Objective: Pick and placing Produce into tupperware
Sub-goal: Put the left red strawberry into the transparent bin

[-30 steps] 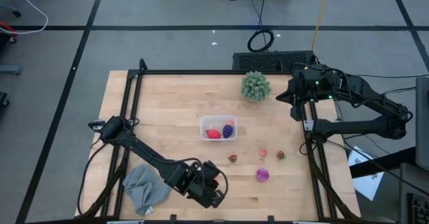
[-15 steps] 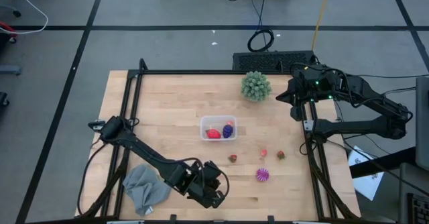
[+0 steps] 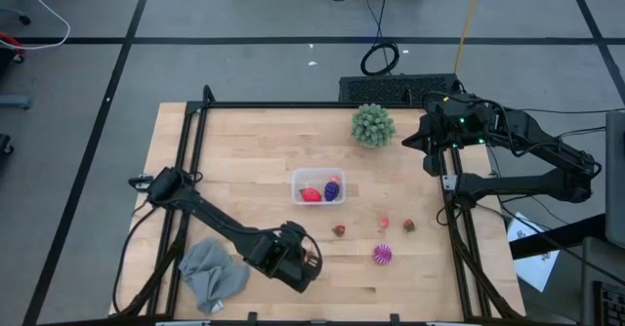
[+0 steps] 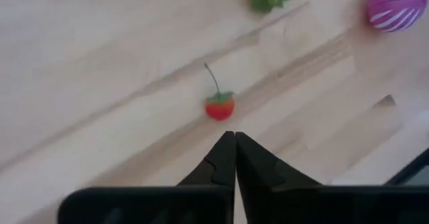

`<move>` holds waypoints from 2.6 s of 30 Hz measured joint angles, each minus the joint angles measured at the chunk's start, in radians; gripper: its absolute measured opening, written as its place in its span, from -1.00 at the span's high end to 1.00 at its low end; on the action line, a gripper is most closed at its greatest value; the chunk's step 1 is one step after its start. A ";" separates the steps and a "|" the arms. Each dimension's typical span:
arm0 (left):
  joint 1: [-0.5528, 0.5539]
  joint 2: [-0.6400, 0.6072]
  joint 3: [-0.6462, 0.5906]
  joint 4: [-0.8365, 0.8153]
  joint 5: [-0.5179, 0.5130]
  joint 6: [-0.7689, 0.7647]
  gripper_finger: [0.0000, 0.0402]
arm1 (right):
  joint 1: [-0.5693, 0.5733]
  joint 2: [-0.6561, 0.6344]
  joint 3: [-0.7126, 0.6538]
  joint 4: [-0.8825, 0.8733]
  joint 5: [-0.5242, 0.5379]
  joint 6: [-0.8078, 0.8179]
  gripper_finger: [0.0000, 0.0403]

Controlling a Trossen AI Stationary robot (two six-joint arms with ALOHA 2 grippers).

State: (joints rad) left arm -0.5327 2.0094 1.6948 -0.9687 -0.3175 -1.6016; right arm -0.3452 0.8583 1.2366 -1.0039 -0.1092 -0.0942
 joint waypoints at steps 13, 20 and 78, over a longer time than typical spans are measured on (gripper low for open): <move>0.005 0.022 0.016 -0.201 0.252 -0.308 0.99 | 0.000 0.000 0.000 0.000 0.000 -0.031 0.98; 0.027 0.081 0.016 -0.077 0.269 -0.286 1.00 | 0.000 0.000 0.000 0.004 0.000 -0.034 0.98; 0.113 0.325 0.410 -0.259 0.245 0.136 0.60 | 0.000 0.000 0.000 0.026 0.000 -0.026 0.98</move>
State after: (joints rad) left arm -0.4194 2.3341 2.1052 -1.2279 -0.0724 -1.4656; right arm -0.3450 0.8585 1.2366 -0.9779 -0.1089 -0.1204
